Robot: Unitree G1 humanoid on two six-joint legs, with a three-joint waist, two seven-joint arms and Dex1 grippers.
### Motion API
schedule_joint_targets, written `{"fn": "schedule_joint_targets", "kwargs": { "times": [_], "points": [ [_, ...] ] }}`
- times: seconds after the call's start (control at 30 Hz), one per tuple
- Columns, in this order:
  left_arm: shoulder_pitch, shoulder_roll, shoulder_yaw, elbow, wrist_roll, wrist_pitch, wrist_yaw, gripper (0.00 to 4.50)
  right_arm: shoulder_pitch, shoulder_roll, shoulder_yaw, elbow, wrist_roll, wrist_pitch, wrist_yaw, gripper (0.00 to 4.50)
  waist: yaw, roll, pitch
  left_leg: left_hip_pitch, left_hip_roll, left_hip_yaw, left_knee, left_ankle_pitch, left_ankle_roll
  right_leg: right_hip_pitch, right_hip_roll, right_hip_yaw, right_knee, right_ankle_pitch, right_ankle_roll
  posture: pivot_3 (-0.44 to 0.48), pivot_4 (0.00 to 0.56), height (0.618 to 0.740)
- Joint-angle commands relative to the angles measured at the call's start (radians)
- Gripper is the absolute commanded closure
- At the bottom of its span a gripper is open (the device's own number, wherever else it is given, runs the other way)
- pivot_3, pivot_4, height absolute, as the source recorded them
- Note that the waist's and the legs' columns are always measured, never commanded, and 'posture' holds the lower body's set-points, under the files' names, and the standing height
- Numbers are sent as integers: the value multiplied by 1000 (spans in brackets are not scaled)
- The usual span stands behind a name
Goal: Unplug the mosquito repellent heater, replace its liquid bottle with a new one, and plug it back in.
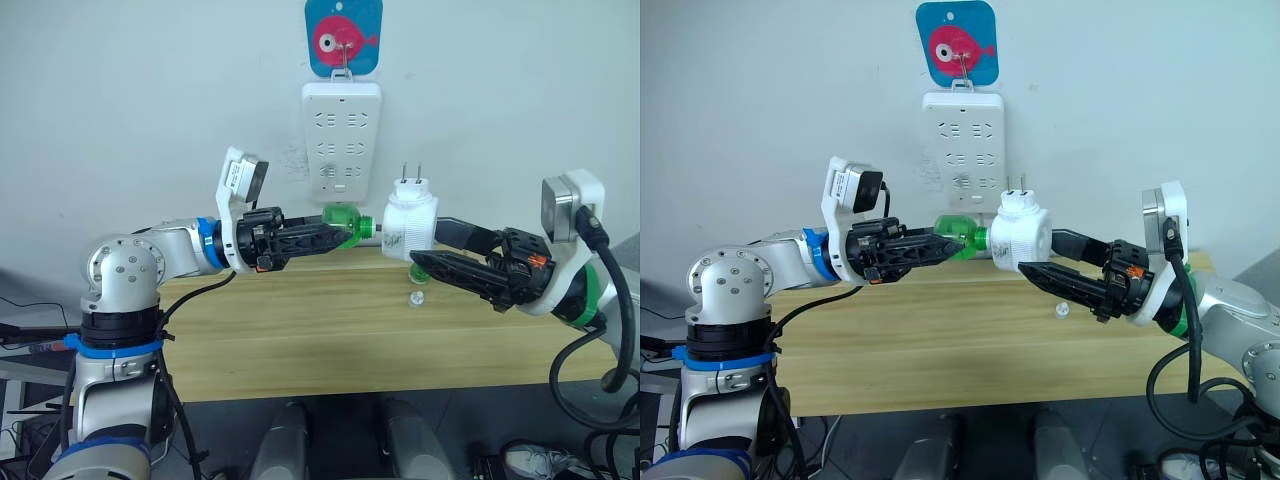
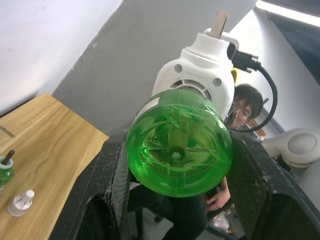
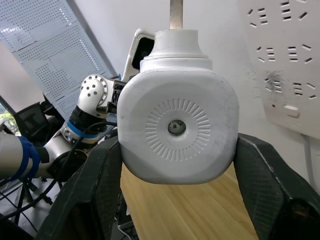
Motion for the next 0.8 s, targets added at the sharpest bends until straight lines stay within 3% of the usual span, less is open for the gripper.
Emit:
{"fn": "schedule_joint_targets", "kwargs": {
  "times": [0.03,0.63,0.8],
  "points": [
    [-15,-17,21,-7,-27,-16,26,2150,3,-6,12,-36,34,-7,2,1590,0,0,0,0,0,0,0,0,0,0,0,0,0,0,0,-13,214,732],
    [10,-12,4,-68,-117,37,13,2150,10,-22,16,-40,72,-7,-14,1590,0,0,0,0,0,0,0,0,0,0,0,0,0,0,0,-13,206,732],
    [19,2,-25,-97,-81,19,-19,2151,12,-34,19,-48,83,-7,-8,1590,0,0,0,0,0,0,0,0,0,0,0,0,0,0,0,-15,204,732]
  ]
}}
